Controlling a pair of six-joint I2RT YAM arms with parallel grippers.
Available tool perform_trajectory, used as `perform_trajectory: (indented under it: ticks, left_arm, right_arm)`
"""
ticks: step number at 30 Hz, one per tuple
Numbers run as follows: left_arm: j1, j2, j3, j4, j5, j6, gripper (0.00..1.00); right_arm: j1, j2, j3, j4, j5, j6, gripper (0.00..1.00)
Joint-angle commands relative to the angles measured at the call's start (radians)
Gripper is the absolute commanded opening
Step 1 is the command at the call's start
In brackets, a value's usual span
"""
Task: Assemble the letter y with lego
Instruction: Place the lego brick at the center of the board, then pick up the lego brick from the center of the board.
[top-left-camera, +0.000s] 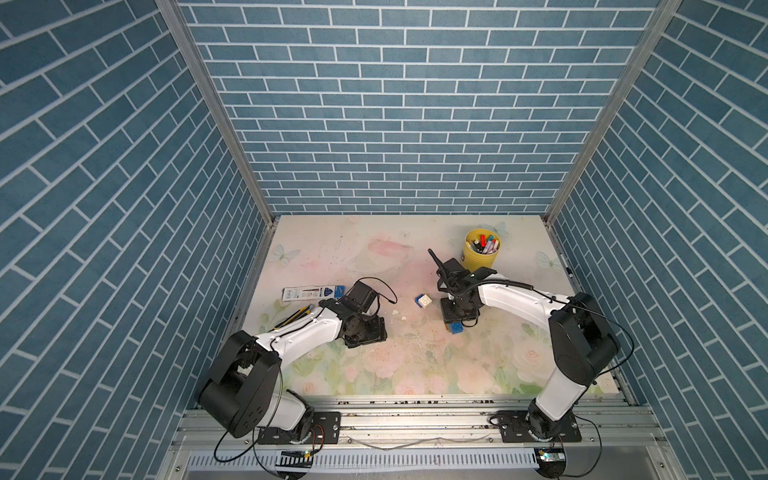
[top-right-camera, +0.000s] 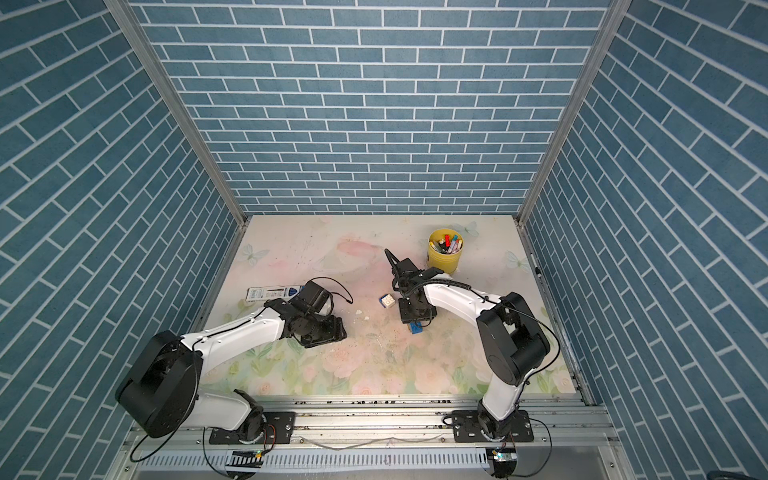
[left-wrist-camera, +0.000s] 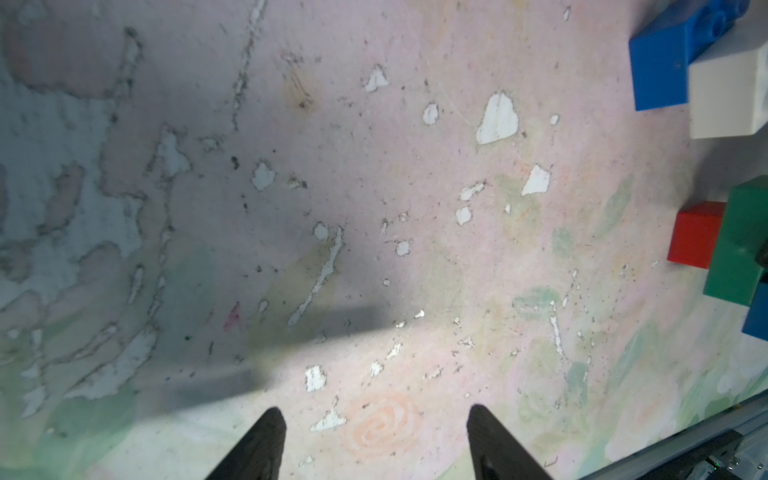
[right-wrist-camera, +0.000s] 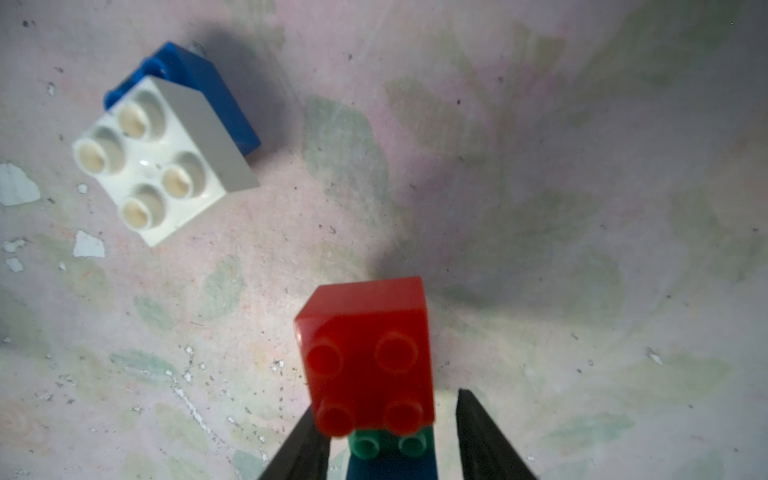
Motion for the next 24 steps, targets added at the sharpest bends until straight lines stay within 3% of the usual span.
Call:
perform_trajectory:
  ticks: [1, 7, 24]
  left_arm:
    - [-0.004, -0.028, 0.021, -0.025, -0.018, 0.009, 0.72]
    - [-0.004, -0.055, 0.017, -0.024, -0.024, 0.018, 0.72]
    - [-0.003, -0.104, -0.008, -0.011, -0.045, -0.001, 0.74]
  right_arm:
    - [-0.005, -0.067, 0.049, -0.084, 0.060, -0.020, 0.50]
    - [0.007, -0.090, 0.116, -0.098, 0.029, -0.096, 0.51]
    - [0.037, 0.227, 0.379, -0.058, -0.097, -0.232, 0.53]
